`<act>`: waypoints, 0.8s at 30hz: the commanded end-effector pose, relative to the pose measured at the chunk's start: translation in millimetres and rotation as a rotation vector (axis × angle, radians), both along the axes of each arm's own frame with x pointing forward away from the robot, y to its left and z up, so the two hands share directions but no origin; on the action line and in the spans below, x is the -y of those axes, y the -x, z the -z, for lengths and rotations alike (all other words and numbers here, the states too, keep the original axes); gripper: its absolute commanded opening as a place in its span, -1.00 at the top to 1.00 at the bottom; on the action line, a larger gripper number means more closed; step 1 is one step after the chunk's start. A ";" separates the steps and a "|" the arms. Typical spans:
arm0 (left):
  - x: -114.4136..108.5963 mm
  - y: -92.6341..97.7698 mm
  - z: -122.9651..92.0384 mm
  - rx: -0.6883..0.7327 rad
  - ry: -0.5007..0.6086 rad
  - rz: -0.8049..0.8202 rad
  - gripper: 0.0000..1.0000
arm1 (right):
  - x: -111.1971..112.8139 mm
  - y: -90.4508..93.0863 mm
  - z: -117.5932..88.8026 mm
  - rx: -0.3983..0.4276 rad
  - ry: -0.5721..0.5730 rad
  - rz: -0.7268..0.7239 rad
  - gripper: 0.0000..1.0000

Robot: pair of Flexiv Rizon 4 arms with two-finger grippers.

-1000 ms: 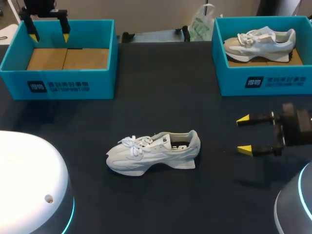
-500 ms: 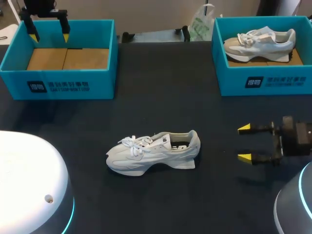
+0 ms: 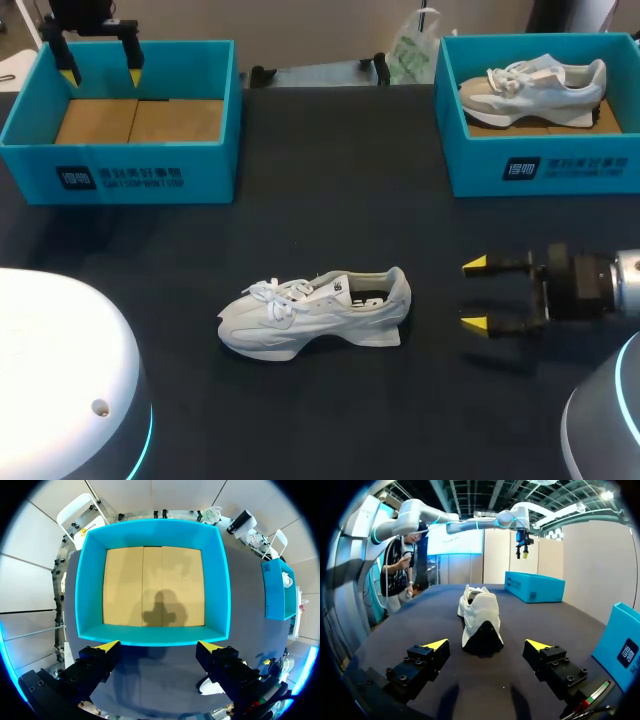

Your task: Take the shoe out of the shoebox, open the shoe tongue, remove and reinsert the insole, then place the shoe into the shoebox

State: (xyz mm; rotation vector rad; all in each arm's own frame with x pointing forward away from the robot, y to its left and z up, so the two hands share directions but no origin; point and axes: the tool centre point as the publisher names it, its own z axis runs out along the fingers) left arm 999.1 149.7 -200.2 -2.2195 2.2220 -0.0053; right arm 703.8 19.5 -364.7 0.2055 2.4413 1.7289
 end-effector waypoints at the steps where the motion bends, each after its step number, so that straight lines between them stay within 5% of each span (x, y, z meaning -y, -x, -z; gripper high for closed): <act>1: -0.1 -0.1 -0.1 -0.001 -0.001 0.000 -1.00 | -0.1 0.8 -0.7 0.001 0.002 0.001 -1.00; 24: -0.1 -0.1 -0.1 -0.001 -0.001 0.000 -1.00 | -44.6 -20.1 26.9 0.008 -0.068 -0.053 -1.00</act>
